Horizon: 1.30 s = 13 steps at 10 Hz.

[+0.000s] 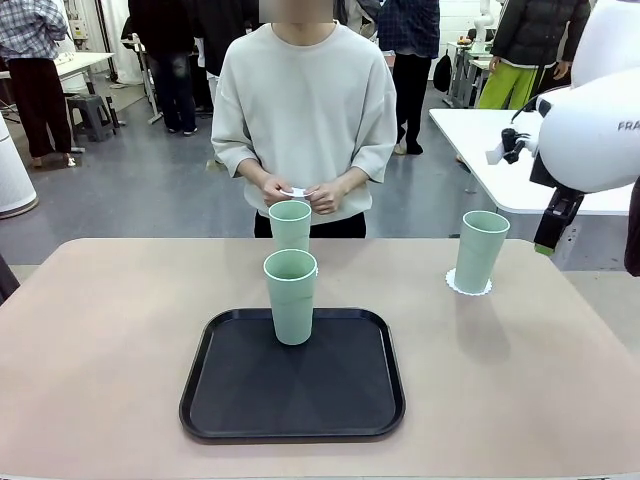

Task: Place coasters on the table and set cups on them.
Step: Take one Reusable plastic cup from the Flat Tray and place it on a coaster set by the human.

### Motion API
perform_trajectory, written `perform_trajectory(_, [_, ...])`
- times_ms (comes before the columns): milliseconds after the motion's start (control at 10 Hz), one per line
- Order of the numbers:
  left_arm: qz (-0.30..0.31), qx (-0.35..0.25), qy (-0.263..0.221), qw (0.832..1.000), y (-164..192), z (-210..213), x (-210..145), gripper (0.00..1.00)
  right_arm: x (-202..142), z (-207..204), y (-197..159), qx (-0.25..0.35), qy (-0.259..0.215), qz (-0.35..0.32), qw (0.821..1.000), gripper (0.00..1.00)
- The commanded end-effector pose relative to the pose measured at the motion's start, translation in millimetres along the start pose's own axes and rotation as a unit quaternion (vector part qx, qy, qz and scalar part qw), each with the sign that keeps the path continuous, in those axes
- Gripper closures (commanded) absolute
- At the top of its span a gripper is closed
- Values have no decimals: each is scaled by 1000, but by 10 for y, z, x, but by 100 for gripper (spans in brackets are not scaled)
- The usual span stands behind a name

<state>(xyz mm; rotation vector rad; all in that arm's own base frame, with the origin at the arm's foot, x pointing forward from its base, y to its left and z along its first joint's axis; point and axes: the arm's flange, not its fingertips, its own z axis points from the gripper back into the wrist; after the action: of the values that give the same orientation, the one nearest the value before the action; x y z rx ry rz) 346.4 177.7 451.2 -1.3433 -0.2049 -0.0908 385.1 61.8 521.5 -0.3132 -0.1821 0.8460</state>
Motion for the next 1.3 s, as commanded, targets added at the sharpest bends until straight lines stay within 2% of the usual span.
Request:
perform_trajectory(0, [-4, -6, -3, 1000, -24, 4, 18, 0, -78, 180, -92, 55, 21, 8, 998, 0])
perform_trajectory(100, [-4, -6, -3, 1000, -24, 4, 18, 0, -99, 153, -252, 77, -7, 3, 997, 0])
perform_trajectory(200, [-4, -6, -3, 1000, -24, 4, 18, 0, -33, 81, 38, 25, 18, 2, 1000, 0])
perform_trajectory(1200, [-4, -6, -3, 1000, -24, 4, 18, 0, -33, 81, 38, 25, 18, 2, 1000, 0])
